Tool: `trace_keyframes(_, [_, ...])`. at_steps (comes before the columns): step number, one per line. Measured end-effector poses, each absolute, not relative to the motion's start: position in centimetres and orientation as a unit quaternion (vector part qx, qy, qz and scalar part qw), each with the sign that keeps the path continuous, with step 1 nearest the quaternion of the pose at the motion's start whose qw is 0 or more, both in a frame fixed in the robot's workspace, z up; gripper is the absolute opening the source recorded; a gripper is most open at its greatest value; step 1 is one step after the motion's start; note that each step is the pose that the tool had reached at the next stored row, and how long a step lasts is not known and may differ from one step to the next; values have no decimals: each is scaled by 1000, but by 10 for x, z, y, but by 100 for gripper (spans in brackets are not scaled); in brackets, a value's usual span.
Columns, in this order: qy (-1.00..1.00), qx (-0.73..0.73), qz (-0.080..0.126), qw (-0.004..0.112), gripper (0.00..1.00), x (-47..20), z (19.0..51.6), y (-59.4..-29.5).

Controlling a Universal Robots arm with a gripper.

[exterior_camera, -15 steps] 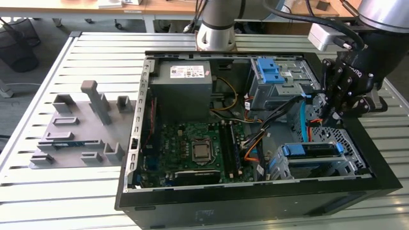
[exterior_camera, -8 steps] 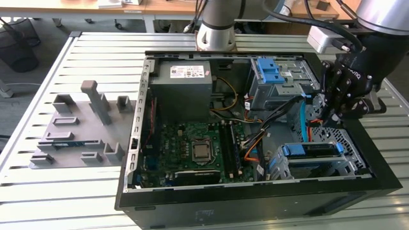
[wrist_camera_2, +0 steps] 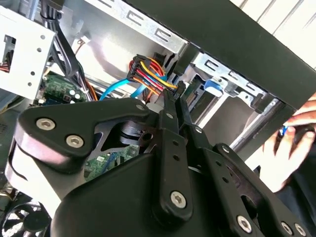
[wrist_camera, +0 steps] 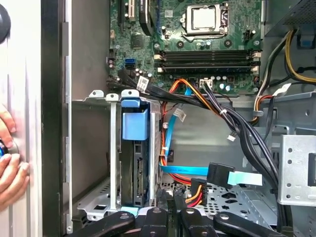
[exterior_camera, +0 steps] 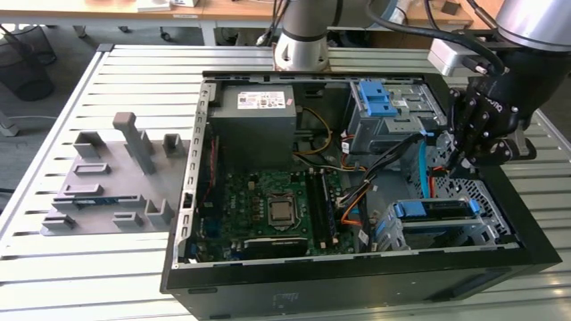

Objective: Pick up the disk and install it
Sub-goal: 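Insert the first disk wire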

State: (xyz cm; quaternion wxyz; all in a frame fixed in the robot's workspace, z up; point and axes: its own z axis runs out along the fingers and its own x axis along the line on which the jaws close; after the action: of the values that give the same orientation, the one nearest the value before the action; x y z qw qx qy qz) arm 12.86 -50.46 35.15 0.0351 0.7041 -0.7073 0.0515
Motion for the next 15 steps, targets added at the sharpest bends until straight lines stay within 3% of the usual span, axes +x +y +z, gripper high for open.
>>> trace_keyframes(7, [-710, 703, 31, 16, 16, 127, 350, -508])
trace_keyframes(15, [-710, 703, 29, 13, 16, 123, 346, -521])
